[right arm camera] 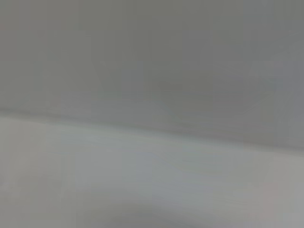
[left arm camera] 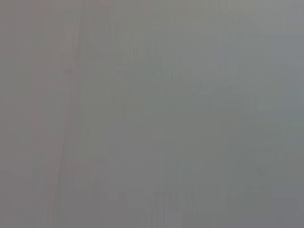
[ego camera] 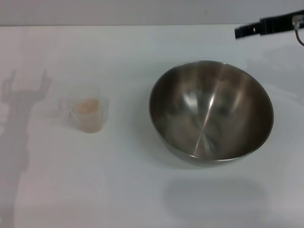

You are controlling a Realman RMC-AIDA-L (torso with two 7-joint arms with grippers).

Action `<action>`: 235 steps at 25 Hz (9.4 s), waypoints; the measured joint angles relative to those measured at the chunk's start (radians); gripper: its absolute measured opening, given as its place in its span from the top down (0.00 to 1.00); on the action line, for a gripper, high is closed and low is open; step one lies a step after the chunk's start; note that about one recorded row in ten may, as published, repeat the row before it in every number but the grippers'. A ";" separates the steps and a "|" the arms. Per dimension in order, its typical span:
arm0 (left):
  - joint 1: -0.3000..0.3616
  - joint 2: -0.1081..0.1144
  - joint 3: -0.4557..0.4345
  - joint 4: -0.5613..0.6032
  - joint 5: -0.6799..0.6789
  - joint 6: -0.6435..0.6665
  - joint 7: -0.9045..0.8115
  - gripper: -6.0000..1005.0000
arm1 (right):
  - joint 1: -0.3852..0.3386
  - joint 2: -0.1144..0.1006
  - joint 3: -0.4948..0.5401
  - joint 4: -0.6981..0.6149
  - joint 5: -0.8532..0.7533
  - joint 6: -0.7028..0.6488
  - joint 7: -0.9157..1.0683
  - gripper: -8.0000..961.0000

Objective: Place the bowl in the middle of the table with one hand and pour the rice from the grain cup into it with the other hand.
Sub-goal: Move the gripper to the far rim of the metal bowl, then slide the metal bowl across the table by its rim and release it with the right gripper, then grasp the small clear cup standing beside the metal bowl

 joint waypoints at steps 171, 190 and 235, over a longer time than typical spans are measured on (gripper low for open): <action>0.235 -0.009 0.360 -0.412 -0.250 -0.380 0.517 0.18 | -0.074 0.038 -0.740 1.138 -0.100 -2.836 0.345 0.49; 0.165 -0.009 0.310 -0.361 -0.253 -0.441 0.505 0.18 | -0.080 0.042 -0.740 1.143 -0.102 -2.828 0.349 0.49; 0.084 -0.009 0.330 -0.316 -0.227 -0.455 0.401 0.95 | -0.082 0.045 -0.740 1.146 -0.101 -2.822 0.350 0.49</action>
